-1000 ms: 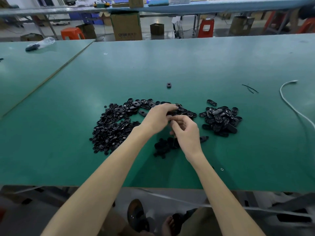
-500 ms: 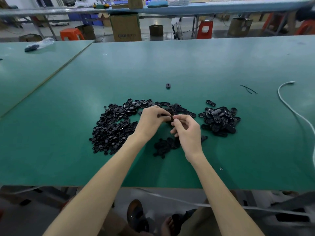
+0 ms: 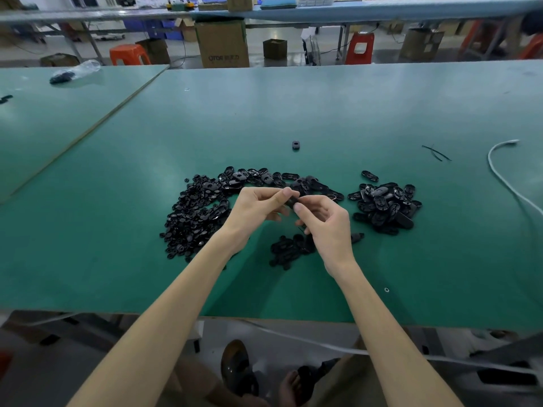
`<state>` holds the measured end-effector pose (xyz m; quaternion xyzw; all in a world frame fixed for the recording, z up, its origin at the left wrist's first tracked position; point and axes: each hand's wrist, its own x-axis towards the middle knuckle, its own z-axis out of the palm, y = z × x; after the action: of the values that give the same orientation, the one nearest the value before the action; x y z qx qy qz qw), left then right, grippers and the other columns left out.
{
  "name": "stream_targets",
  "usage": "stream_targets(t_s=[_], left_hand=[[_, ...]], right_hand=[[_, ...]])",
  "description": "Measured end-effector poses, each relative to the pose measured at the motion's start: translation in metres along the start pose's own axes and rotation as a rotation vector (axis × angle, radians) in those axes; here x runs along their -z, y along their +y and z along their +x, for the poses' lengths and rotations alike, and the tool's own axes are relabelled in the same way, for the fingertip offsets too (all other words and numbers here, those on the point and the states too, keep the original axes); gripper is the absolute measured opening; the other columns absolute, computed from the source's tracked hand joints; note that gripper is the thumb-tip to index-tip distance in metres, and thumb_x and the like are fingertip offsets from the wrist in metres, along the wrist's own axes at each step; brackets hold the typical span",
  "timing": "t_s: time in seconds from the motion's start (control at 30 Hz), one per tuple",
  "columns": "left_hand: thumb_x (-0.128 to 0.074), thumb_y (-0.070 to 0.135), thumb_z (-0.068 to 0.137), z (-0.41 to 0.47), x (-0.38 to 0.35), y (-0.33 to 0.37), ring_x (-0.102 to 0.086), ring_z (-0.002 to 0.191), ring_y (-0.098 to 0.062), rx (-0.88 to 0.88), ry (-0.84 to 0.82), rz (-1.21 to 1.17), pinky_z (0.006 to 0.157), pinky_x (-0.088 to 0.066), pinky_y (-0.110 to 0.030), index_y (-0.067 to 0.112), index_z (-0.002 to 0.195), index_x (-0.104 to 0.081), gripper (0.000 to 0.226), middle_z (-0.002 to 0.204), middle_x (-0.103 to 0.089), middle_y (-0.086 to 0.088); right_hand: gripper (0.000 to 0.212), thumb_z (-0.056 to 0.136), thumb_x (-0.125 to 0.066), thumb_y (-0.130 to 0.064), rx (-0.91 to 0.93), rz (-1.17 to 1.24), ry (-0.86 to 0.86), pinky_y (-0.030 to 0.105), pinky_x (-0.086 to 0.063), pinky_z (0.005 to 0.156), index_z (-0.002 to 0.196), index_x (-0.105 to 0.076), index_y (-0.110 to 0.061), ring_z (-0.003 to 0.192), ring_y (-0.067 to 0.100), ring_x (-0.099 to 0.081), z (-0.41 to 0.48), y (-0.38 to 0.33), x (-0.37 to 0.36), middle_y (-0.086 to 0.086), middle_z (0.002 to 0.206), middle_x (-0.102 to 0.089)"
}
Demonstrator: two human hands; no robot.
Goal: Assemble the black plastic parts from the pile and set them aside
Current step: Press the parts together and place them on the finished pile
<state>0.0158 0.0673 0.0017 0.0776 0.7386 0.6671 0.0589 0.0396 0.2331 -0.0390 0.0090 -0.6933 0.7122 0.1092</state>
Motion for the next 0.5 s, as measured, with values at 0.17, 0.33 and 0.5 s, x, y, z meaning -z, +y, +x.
stream_targets(t_s=[0.17, 0.33, 0.5], left_hand=[[-0.072, 0.028, 0.097, -0.005, 0.015, 0.008, -0.070, 0.074, -0.012, -0.073, 0.085, 0.396, 0.067, -0.054, -0.027, 0.015, 0.108, -0.078, 0.018, 0.095, -0.076, 0.000], [-0.075, 0.022, 0.094, -0.010, 0.059, 0.024, -0.062, 0.083, 0.000, 0.040, 0.052, 0.927, 0.078, -0.049, -0.024, 0.026, 0.093, -0.075, 0.005, 0.093, -0.070, 0.009], [-0.082, 0.024, 0.088, -0.015, 0.065, 0.024, -0.067, 0.079, -0.010, 0.172, -0.096, 1.082, 0.071, -0.052, -0.030, 0.026, 0.086, -0.074, 0.009, 0.085, -0.071, 0.008]], right_hand=[[0.005, 0.094, -0.076, -0.017, -0.025, 0.017, 0.040, 0.023, -0.051, 0.058, 0.096, -0.073, -0.020, 0.070, 0.014, -0.073, 0.001, 0.000, 0.000, -0.001, 0.085, -0.077], [0.007, 0.094, -0.077, -0.018, -0.049, -0.010, 0.039, 0.023, -0.051, 0.058, 0.097, -0.071, -0.016, 0.073, 0.014, -0.075, 0.001, 0.003, 0.000, -0.004, 0.081, -0.076], [0.006, 0.094, -0.076, -0.018, -0.040, -0.028, 0.030, 0.024, -0.052, 0.058, 0.097, -0.071, -0.017, 0.071, 0.013, -0.074, 0.001, 0.003, 0.000, -0.002, 0.086, -0.077]])
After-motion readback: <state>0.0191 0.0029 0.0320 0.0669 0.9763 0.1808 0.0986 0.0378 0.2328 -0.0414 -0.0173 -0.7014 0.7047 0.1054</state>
